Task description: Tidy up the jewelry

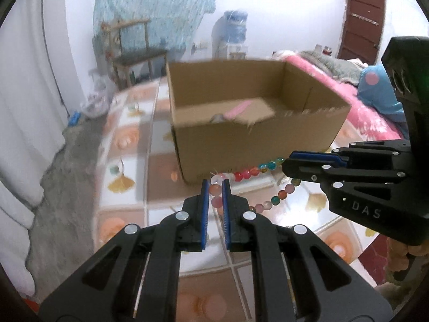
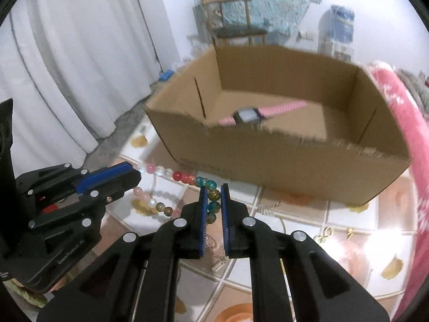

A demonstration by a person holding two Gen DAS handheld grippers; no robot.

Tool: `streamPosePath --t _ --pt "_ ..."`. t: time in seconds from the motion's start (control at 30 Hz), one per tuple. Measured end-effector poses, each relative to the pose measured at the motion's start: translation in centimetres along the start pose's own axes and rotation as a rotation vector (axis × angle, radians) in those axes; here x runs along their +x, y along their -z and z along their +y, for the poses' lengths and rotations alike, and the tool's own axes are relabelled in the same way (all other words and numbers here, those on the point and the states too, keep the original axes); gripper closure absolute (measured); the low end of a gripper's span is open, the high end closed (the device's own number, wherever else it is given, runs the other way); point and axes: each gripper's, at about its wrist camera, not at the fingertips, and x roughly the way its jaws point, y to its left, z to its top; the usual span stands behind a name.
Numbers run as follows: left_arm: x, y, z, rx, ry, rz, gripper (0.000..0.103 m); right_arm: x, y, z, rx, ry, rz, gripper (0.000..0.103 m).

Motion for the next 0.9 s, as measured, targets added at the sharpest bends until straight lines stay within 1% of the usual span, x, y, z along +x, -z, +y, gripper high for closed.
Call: streamPosePath --t 0.07,0.17,0.23,0.27,0.33,0.43,0.5,0.53,0.6,0.67,0.77,0.8,0.83,0.9 --pt "-1.7 -1.2 -0.4 0.027 0.0 -0.049 0.094 -1.9 -1.1 0.3 -0.02 0.006 -0.047 0.093" --pt "-3.4 -3.2 -0.8 0.065 -0.008 -0.106 0.094 -4.8 -2.8 -0.4 -0.04 0.003 -0.102 0.093" --pt "-4.2 -5.1 -1.0 0.096 -0.013 -0.148 0.094 -6.0 -4.7 -0.5 -0.068 0.002 -0.146 0.093" --pt "-4.4 -6.3 -1.1 0.113 -0.016 -0.173 0.094 -6.2 -5.8 -0.6 -0.084 0.006 -0.161 0.093" --pt "-4.2 -8.0 -1.3 0.135 -0.026 -0.197 0.094 -6.2 -7.7 -1.0 -0.104 0.006 -0.176 0.093" --pt "-2.9 -10.9 -1.5 0.162 -0.037 -0.208 0.094 -5.0 -10.9 -1.9 -0.121 -0.012 -0.164 0.093" --pt "-1.2 -12.7 -1.7 0.186 -0.045 -0.194 0.094 -3.4 -13.0 -2.7 -0.13 -0.024 -0.13 0.093" --pt "0.0 -13.6 -1.8 0.197 -0.058 -0.18 0.094 -2.1 -14.2 -3.4 -0.128 -0.04 -0.099 0.093" --pt "2.6 -14.9 -1.9 0.222 -0.073 -0.133 0.094 0.4 -16.0 -4.4 -0.121 -0.068 -0.034 0.093" --pt "5.5 -16.0 -1.7 0.229 -0.075 -0.068 0.094 3.6 -17.8 -5.7 -0.106 -0.097 0.052 0.093" --pt "9.3 -17.0 -1.1 0.232 -0.077 0.034 0.094 7.6 -19.5 -7.4 -0.066 -0.146 0.162 0.093" --pt "10.2 -17.1 -0.9 0.23 -0.075 0.057 0.094 8.8 -19.7 -7.8 -0.055 -0.158 0.193 0.093" --pt "11.5 -17.4 -0.8 0.225 -0.069 0.1 0.094 9.8 -20.0 -8.0 -0.047 -0.167 0.218 0.093" --pt "13.4 -17.3 -0.5 0.231 -0.086 0.16 0.094 12.2 -20.3 -8.8 -0.017 -0.184 0.265 0.093"
